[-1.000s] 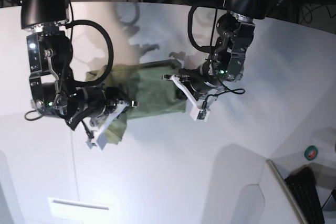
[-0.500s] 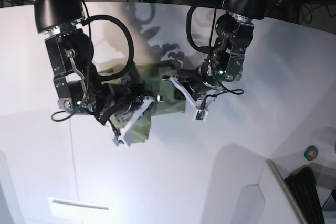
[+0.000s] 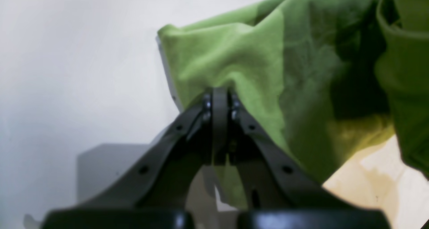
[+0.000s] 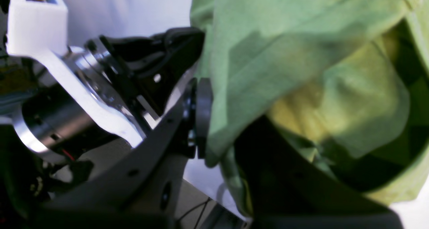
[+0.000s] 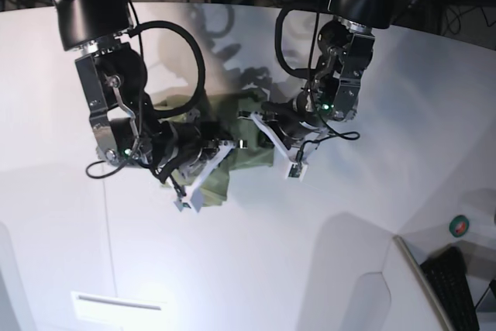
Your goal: Layout the t-shirt on the table in an organized manner, then fold the t-shirt properly
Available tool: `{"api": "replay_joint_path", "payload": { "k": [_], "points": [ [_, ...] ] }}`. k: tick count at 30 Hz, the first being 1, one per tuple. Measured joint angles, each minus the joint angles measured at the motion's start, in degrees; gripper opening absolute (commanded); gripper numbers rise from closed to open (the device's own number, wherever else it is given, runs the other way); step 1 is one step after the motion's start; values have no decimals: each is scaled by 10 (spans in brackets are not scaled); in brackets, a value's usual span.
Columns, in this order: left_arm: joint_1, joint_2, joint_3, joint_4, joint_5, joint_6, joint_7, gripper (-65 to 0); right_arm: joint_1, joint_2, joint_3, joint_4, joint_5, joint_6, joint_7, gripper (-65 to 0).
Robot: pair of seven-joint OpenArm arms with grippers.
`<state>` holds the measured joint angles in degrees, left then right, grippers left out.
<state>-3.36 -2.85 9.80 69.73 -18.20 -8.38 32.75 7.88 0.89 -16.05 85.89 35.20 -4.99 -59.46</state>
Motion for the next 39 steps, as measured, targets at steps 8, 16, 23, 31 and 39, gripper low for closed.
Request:
{"api": "replay_joint_path", "payload": {
  "k": [8, 16, 23, 31, 39],
  "points": [
    [0, 0, -3, 0, 0, 0, 0, -650, 1, -4, -22, -54, 3, 0, 43, -650],
    [1, 0, -3, 0, 0, 0, 0, -650, 36, -5, -22, -98, 3, 0, 54, -650],
    [0, 0, -5, 0, -2, 0, 0, -650, 35, -6, -22, -99, 4, 0, 53, -650],
    [16, -5, -76, 45, -1, 2, 5, -650, 35, -6, -22, -122, 3, 0, 60, -650],
    [21, -28, -83, 55, 0, 0, 67, -650, 36, -18, -22, -121, 2, 0, 64, -650]
  ]
}}
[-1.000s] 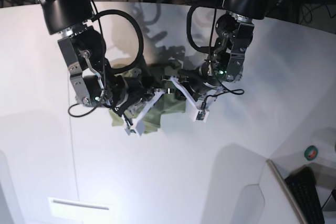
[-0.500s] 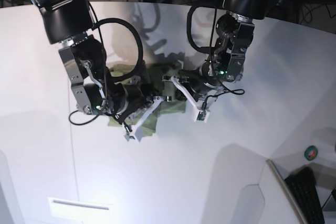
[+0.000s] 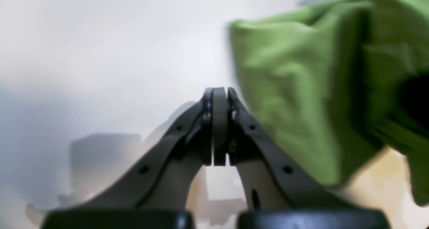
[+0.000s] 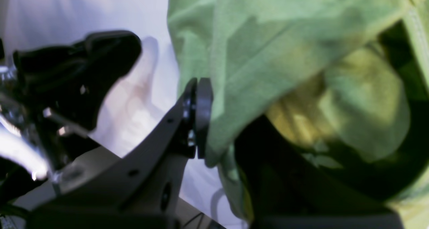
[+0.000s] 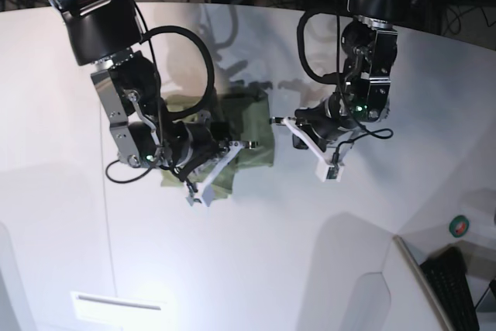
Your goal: Layout the t-shirt on the table in an organized manner, then fold the t-shirt properly
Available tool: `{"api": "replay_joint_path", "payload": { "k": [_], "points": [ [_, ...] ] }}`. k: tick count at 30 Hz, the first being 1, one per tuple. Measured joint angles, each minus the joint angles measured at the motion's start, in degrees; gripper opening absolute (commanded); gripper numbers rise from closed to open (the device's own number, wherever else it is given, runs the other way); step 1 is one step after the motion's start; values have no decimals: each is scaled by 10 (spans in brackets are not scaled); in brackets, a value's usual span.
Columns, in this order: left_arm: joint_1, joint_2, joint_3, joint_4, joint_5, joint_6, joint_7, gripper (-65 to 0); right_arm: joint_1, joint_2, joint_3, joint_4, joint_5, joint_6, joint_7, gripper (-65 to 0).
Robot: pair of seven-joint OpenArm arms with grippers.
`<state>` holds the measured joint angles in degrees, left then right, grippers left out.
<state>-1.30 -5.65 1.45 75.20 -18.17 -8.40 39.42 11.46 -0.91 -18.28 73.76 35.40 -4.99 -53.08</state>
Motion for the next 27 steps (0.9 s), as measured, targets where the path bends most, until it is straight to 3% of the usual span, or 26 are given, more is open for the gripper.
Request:
{"api": "replay_joint_path", "payload": {
  "k": [6, 10, 19, 23, 27],
  "points": [
    [-6, 5, -1, -7, 2, 1, -1, -650, -1, -3, -72, 1, 3, 0, 2, -650],
    [-3, 3, 1, -6, 0, -2, -1, -650, 2, -13, -71, 0, 4, -21, 5, -650],
    [62, -52, -7, 69, -2, 0, 3, -650, 2, -10, -73, 0, 2, -26, 4, -650],
    [74, -53, 0, 75, 0, -4, -2, -650, 0, -10, -73, -1, 2, -26, 5, -650],
    [92, -53, -3, 69, 53, -4, 23, -650, -1, -10, -73, -1, 2, -26, 4, -650]
  ]
}}
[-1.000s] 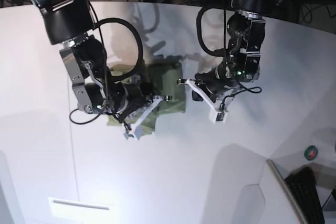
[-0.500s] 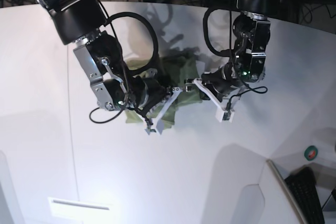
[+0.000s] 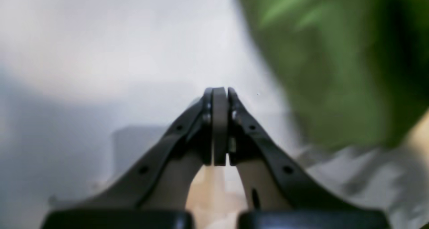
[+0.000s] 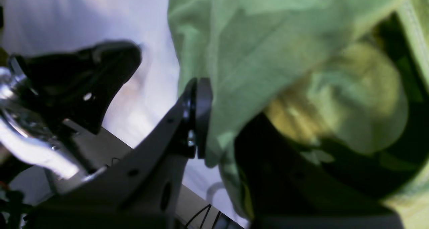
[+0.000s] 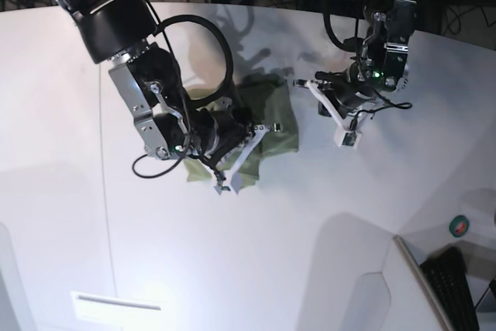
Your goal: Layout the t-shirt on the table in an organized manner, then fold the t-shirt properly
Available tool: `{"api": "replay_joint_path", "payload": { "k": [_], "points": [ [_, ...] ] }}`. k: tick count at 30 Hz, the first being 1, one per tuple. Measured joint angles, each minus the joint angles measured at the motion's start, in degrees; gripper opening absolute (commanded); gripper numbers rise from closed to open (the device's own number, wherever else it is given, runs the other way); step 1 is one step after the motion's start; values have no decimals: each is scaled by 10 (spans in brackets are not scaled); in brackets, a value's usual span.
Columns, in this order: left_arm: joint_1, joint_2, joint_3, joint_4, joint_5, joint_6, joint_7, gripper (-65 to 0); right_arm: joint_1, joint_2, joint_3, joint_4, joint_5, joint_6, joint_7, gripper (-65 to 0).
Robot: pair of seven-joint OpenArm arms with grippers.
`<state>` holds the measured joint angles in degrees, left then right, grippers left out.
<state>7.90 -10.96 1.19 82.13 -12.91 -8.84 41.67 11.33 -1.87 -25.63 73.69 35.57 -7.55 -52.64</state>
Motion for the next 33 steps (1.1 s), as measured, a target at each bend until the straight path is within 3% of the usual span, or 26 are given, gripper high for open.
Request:
{"api": "replay_joint_path", "payload": {
  "k": [2, 8, 12, 21, 33],
  "points": [
    [4, 0, -4, 6, 34, 0, 42, -650, 0, 0, 0, 0, 0, 0, 0, -650],
    [-8, 22, -8, 9, 39, 5, 27, -650, 0, 0, 0, 0, 0, 0, 1, -650],
    [-47, 61, -3, -48, 33, 71, 22, -650, -1, 0, 0, 1, 0, 0, 0, -650],
    [-84, 115, 0, -96, 35, 83, 8, -650, -9, 1, 0, 1, -1, 0, -3, -650],
    [-106, 118, 0, -118, 34, 80, 10, -650, -6, 1, 0, 25, -8, -5, -6, -650]
  ]
}}
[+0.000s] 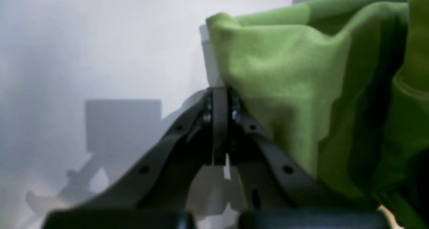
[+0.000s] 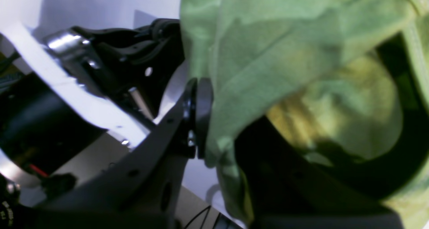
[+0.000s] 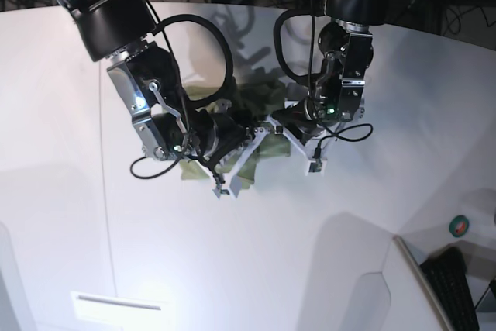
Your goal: Layout the t-shirt on the table in an organized manner, then fold the t-shirt properly
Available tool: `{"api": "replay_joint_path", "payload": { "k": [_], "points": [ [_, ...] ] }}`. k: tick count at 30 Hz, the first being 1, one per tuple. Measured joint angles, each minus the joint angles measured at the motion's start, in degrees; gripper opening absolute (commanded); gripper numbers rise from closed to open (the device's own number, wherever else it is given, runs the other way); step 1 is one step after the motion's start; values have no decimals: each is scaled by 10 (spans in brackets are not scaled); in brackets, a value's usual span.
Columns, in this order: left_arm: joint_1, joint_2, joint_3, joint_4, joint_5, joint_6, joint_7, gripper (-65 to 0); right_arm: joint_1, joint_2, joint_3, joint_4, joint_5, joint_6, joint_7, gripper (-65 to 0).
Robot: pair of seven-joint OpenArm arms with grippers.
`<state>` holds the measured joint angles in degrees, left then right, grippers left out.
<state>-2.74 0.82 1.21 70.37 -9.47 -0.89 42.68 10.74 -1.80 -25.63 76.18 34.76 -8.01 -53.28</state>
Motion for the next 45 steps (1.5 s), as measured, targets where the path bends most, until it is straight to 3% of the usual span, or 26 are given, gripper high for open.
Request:
{"api": "replay_joint_path", "payload": {
  "k": [11, 18, 27, 33, 40, 42, 45],
  "points": [
    [-1, 2, 0, 0, 2, -2, 0, -650, 3, -1, 0, 0, -5, 0, -17, -650],
    [0, -2, 0, 3, 11, -6, 2, -650, -5, 2, -43, 1, -20, -8, 32, -650],
    [17, -2, -4, 43, 14, -4, 37, -650, 1, -2, -43, -28, 2, -5, 33, -650],
    [35, -33, -4, 115, 6, -7, 78, -650, 2, -4, -38, -28, 9, -5, 36, -417],
    [53, -63, -5, 156, -3, -4, 65, -650, -7, -2, -6, -34, 8, 0, 9, -399],
    [66, -67, -24, 165, -7, -5, 95, -650, -4, -3, -6, -33, 9, 0, 10, -392],
    [69, -70, -87, 193, 2, -1, 125, -650, -3, -3, -6, -32, 9, 0, 14, -332]
  ]
}}
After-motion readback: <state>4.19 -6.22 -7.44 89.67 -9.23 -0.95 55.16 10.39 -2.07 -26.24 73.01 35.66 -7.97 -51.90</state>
